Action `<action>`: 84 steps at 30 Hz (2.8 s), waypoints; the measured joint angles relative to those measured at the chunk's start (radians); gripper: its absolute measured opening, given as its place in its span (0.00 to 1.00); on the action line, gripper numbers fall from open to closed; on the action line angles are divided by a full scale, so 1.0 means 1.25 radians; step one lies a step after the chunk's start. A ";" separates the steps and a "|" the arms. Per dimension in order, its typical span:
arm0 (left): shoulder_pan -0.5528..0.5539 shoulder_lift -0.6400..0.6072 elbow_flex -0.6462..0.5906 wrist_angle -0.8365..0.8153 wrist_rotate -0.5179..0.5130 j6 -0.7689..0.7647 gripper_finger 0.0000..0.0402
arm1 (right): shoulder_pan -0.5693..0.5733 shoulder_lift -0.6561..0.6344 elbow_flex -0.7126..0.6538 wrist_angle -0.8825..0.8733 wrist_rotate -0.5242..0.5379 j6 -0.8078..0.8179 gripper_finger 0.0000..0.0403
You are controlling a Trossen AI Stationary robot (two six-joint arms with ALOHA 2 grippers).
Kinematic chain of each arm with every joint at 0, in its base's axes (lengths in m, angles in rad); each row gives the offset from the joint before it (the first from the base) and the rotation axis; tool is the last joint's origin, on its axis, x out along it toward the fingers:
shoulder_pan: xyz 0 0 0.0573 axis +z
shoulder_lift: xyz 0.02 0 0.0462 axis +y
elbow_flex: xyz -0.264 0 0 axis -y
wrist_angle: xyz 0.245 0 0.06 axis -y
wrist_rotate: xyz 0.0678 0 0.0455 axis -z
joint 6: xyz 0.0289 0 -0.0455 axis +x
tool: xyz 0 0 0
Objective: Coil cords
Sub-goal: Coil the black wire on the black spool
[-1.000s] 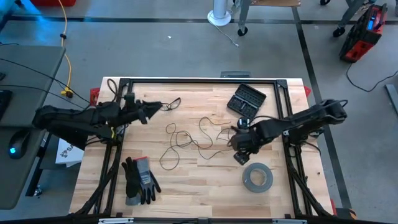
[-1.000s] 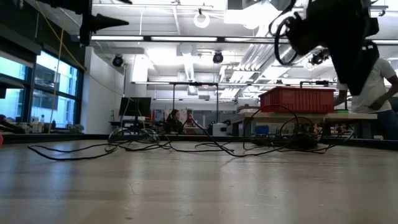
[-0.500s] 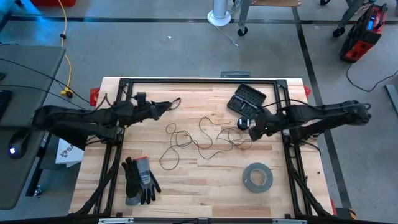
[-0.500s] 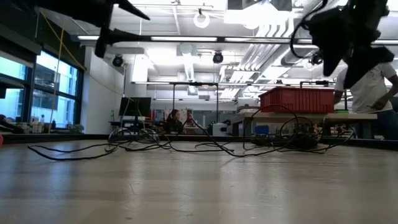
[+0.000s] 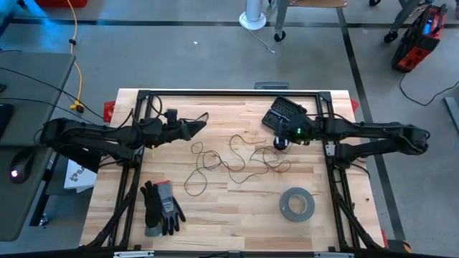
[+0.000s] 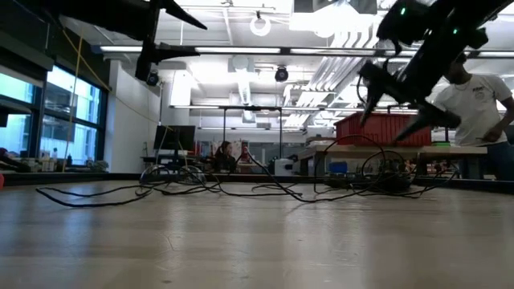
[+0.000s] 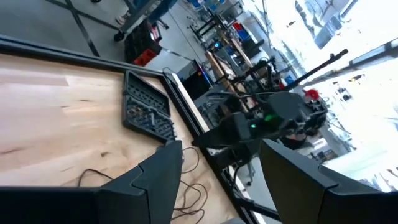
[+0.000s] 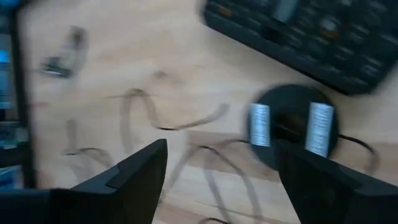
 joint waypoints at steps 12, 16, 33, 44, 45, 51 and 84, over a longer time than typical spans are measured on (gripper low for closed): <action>-0.001 -0.011 0.000 0.001 0.068 0.026 0.52 | -0.032 0.049 -0.005 -0.137 -0.053 0.047 0.72; -0.001 -0.011 0.000 0.000 0.063 0.040 0.52 | -0.044 0.095 -0.005 -0.101 -0.060 0.047 0.72; -0.001 -0.011 0.000 0.016 0.061 0.032 0.52 | -0.061 0.204 -0.005 0.009 -0.065 0.006 0.65; -0.001 -0.011 0.000 0.017 0.048 0.032 0.52 | -0.060 0.203 0.017 0.009 -0.090 -0.072 0.27; -0.001 -0.011 0.000 0.021 0.044 0.032 0.52 | -0.060 0.203 0.026 0.008 -0.095 -0.091 0.23; 0.000 -0.011 0.000 0.124 0.022 0.070 0.52 | -0.060 0.203 0.112 0.005 -0.107 -0.216 0.02; 0.147 0.123 0.418 0.023 0.386 0.600 0.52 | 0.133 0.250 0.649 0.445 -0.121 -0.903 0.00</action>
